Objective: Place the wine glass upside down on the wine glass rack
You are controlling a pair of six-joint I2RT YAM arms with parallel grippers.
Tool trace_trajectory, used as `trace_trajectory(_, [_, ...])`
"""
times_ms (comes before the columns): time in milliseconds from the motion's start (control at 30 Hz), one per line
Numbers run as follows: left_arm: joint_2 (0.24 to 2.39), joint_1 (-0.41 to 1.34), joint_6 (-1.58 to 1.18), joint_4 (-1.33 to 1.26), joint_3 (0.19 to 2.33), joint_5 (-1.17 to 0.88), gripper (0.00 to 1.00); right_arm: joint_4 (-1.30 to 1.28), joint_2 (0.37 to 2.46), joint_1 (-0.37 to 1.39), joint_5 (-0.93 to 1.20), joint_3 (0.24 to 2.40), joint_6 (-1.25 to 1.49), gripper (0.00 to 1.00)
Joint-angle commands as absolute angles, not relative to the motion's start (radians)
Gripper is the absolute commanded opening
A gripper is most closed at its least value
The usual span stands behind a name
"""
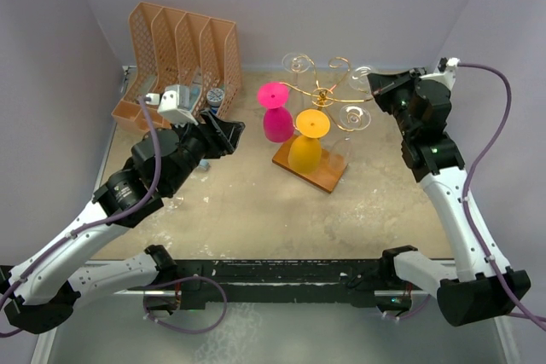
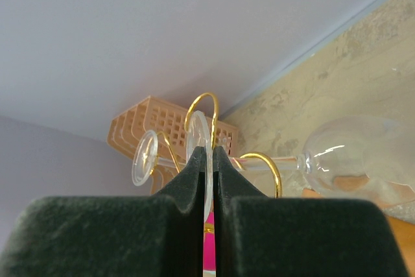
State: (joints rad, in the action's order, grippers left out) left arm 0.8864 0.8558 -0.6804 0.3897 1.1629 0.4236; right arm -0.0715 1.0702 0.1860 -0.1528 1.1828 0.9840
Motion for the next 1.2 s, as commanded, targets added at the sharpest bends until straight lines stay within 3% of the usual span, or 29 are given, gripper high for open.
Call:
trace_trajectory(0, [0.883, 0.856, -0.688, 0.373, 1.154, 0.43, 0.53, 0.033, 1.092, 0.187, -0.1, 1.225, 0.936, 0.0])
trace_trajectory(133, [0.882, 0.856, -0.686, 0.374, 1.149, 0.439, 0.53, 0.029, 1.095, 0.187, -0.086, 1.227, 0.907, 0.03])
trace_trajectory(933, [0.906, 0.856, -0.612, 0.428, 1.103, 0.641, 0.54, 0.003, 1.057, 0.187, -0.166, 1.224, 0.747, 0.54])
trace_trajectory(1167, [0.961, 0.856, -0.607, 0.444, 1.092, 0.724, 0.55, 0.012, 1.061, 0.187, -0.188, 1.221, 0.698, 0.62])
